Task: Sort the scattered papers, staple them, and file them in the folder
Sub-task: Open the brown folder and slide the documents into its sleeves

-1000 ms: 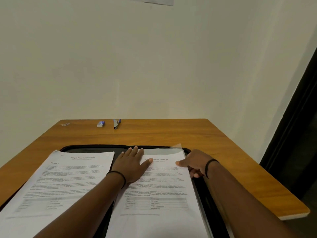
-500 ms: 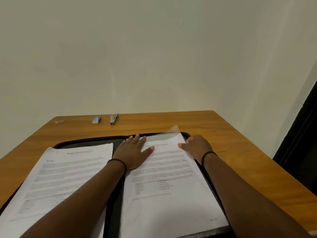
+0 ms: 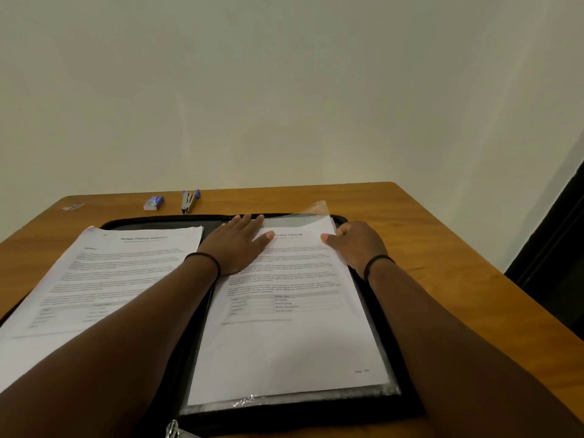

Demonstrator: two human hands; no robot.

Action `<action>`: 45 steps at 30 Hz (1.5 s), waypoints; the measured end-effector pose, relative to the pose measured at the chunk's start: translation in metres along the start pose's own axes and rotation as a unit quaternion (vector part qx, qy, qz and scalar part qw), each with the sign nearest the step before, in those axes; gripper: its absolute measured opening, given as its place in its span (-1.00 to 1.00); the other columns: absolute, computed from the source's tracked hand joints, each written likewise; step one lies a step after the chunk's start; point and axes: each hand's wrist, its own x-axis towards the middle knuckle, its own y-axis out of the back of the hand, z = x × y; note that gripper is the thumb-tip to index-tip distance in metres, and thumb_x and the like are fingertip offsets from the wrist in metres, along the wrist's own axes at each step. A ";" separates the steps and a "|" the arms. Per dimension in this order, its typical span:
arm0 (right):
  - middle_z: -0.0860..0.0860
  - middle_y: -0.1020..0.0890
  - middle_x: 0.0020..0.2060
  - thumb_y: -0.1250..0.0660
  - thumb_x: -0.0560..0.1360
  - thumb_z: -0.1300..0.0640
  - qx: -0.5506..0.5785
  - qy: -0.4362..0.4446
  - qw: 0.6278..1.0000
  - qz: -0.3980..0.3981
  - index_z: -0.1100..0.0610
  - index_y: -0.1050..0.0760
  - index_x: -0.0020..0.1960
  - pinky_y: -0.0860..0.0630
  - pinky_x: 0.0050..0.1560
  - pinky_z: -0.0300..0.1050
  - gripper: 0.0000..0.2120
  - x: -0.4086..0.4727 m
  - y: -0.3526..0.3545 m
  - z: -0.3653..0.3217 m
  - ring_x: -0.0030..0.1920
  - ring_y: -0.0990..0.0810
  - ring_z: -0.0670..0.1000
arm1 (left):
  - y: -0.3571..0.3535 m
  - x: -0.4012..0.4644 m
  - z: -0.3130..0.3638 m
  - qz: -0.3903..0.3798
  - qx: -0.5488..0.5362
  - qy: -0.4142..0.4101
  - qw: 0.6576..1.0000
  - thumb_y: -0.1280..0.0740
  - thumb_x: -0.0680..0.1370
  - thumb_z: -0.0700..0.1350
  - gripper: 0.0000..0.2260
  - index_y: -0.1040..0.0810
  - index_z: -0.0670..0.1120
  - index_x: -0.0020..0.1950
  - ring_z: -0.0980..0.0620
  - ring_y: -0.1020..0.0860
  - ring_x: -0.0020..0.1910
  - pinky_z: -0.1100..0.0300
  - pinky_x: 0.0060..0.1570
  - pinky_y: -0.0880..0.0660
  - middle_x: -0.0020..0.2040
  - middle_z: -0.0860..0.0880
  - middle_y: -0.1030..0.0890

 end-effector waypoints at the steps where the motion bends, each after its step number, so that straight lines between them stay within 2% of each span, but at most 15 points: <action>1: -0.06 -0.36 -0.49 -0.40 0.50 -0.08 -0.003 0.001 1.000 0.004 0.03 -0.24 -0.41 -0.24 -0.37 -0.17 -0.54 -0.003 -0.001 0.002 -0.46 -0.31 -0.02 | -0.002 -0.002 0.001 0.023 -0.017 -0.010 1.000 0.07 0.65 0.27 -0.41 -0.02 0.06 0.63 -0.02 0.01 0.62 -0.04 0.55 0.03 0.64 -0.01 -0.06; 8: -0.01 -0.32 -0.56 -0.41 0.50 -0.13 0.037 -0.033 0.997 -0.051 0.09 -0.22 -0.41 -0.27 -0.46 -0.17 -0.48 -0.042 0.022 -0.012 -0.58 -0.29 0.00 | 0.032 -0.044 -0.021 0.185 -0.022 -0.015 0.982 -0.20 0.64 0.14 -0.53 -0.35 -0.01 0.51 -0.09 -0.43 0.40 -0.04 0.34 -0.37 0.42 -0.07 -0.49; 11: 0.09 -0.51 -0.41 -0.44 0.48 -0.13 0.067 -0.072 0.984 -0.147 0.17 -0.47 -0.31 -0.24 -0.53 -0.23 -0.59 -0.068 0.037 -0.010 -0.55 -0.33 -0.03 | 0.041 -0.081 -0.057 0.230 -0.014 0.078 0.970 -0.28 0.61 0.10 -0.56 -0.43 -0.05 0.44 -0.16 -0.52 0.26 -0.04 0.20 -0.45 0.30 -0.14 -0.57; 13: 0.15 -0.69 -0.22 -0.42 0.50 -0.09 0.074 -0.085 0.969 -0.218 0.16 -0.67 -0.06 -0.22 -0.55 -0.26 -0.70 -0.085 0.047 -0.017 -0.46 -0.42 -0.03 | 0.043 -0.111 -0.089 0.235 -0.011 0.178 0.956 -0.29 0.59 0.11 -0.57 -0.45 -0.07 0.39 -0.18 -0.52 0.24 -0.04 0.16 -0.48 0.27 -0.16 -0.57; 16: 0.15 -0.73 -0.04 -0.39 0.54 0.02 0.101 -0.075 0.959 -0.255 0.14 -0.64 0.15 -0.20 -0.59 -0.28 -0.73 -0.098 0.057 -0.034 -0.39 -0.51 -0.01 | 0.043 -0.155 -0.133 0.204 -0.035 0.315 0.926 -0.33 0.53 0.18 -0.49 -0.44 -0.11 0.36 -0.23 -0.51 0.21 -0.06 0.14 -0.49 0.25 -0.19 -0.54; 19: 0.17 -0.71 0.03 -0.49 0.40 0.00 0.120 -0.054 0.958 -0.256 0.14 -0.63 0.17 -0.29 -0.40 -0.19 -0.61 -0.105 0.065 -0.057 -0.15 -0.58 0.13 | 0.045 -0.185 -0.160 0.174 -0.111 0.386 0.899 -0.40 0.43 0.29 -0.43 -0.48 -0.13 0.20 -0.25 -0.54 0.12 -0.04 0.05 -0.54 0.18 -0.21 -0.53; 23: 0.27 -0.66 -0.10 -0.45 0.46 0.05 0.125 -0.018 0.967 -0.222 0.22 -0.63 0.12 -0.26 -0.39 -0.16 -0.68 -0.127 0.060 -0.104 -0.25 -0.47 0.11 | 0.050 -0.211 -0.170 0.153 -0.156 0.380 0.899 -0.44 0.40 0.15 -0.69 -0.55 -0.09 -0.15 -0.10 -0.59 -0.18 0.16 -0.31 -0.46 -0.10 -0.11 -0.63; 27: 0.23 -0.69 -0.05 -0.46 0.42 0.02 0.167 0.018 0.959 -0.227 0.18 -0.59 0.16 -0.42 -0.16 0.00 -0.62 -0.148 0.032 -0.148 -0.17 -0.64 0.15 | 0.053 -0.219 -0.167 0.183 -0.157 0.366 0.899 -0.44 0.40 0.01 -0.84 -0.57 -0.05 -0.16 -0.07 -0.58 -0.17 0.14 -0.21 -0.54 -0.17 -0.04 -0.63; 30: 0.32 -0.65 0.02 -0.45 0.38 0.03 0.192 0.042 0.955 -0.222 0.15 -0.58 0.03 -0.39 -0.02 0.10 -0.72 -0.165 0.001 -0.182 -0.05 -0.57 0.20 | 0.053 -0.219 -0.164 0.178 -0.147 0.360 0.904 -0.43 0.40 0.04 -0.83 -0.56 -0.03 -0.15 -0.06 -0.58 -0.16 0.19 -0.28 -0.48 -0.17 -0.02 -0.61; 33: 0.27 -0.66 -0.07 -0.44 0.40 -0.02 0.209 0.042 0.943 -0.255 0.13 -0.58 -0.04 -0.47 -0.12 0.03 -0.75 -0.180 -0.037 -0.209 -0.11 -0.54 0.17 | 0.050 -0.217 -0.169 0.177 -0.179 0.364 0.897 -0.42 0.39 0.09 -0.74 -0.52 -0.08 -0.22 -0.04 -0.56 -0.25 0.21 -0.35 -0.39 -0.25 -0.01 -0.58; 36: 0.14 -0.62 -0.22 -0.33 0.56 -0.13 0.184 0.061 0.928 -0.318 0.17 -0.55 -0.01 -0.46 -0.42 -0.15 -0.66 -0.192 -0.072 -0.223 -0.30 -0.57 0.12 | 0.051 -0.213 -0.178 0.170 -0.225 0.364 0.888 -0.44 0.45 0.14 -0.61 -0.42 -0.11 -0.34 -0.02 -0.45 -0.40 0.21 -0.41 -0.30 -0.39 -0.03 -0.48; 38: 0.09 -0.63 -0.30 -0.29 0.58 -0.16 0.173 0.099 0.934 -0.296 0.19 -0.55 -0.05 -0.40 -0.48 -0.19 -0.61 -0.198 -0.088 -0.225 -0.43 -0.56 0.01 | 0.055 -0.212 -0.182 0.162 -0.239 0.365 0.885 -0.46 0.46 0.13 -0.56 -0.36 -0.11 -0.38 0.00 -0.39 -0.44 0.21 -0.43 -0.26 -0.42 -0.03 -0.43; 41: 0.04 -0.65 -0.32 -0.32 0.59 -0.03 0.160 0.157 0.963 -0.152 0.25 -0.59 -0.11 -0.38 -0.47 -0.23 -0.67 -0.188 -0.102 -0.212 -0.46 -0.52 -0.07 | 0.057 -0.209 -0.184 0.156 -0.264 0.371 0.877 -0.49 0.45 0.05 -0.58 -0.31 -0.10 -0.35 0.01 -0.34 -0.46 0.22 -0.43 -0.23 -0.43 -0.02 -0.37; 43: -0.01 -0.66 -0.31 -0.32 0.58 0.03 0.118 0.175 0.975 -0.073 0.25 -0.59 -0.15 -0.50 -0.36 -0.21 -0.71 -0.179 -0.109 -0.200 -0.40 -0.56 -0.11 | 0.055 -0.207 -0.188 0.144 -0.265 0.386 0.872 -0.51 0.44 0.03 -0.58 -0.31 -0.10 -0.34 0.01 -0.34 -0.46 0.22 -0.43 -0.24 -0.42 -0.02 -0.37; 45: 0.00 -0.66 -0.26 -0.33 0.57 0.03 0.055 0.185 0.978 -0.073 0.23 -0.57 -0.16 -0.60 -0.14 -0.09 -0.73 -0.173 -0.115 -0.187 -0.26 -0.61 -0.07 | 0.053 -0.204 -0.193 0.126 -0.242 0.393 0.878 -0.51 0.46 0.04 -0.56 -0.31 -0.11 -0.36 0.02 -0.36 -0.45 0.21 -0.44 -0.26 -0.42 -0.03 -0.38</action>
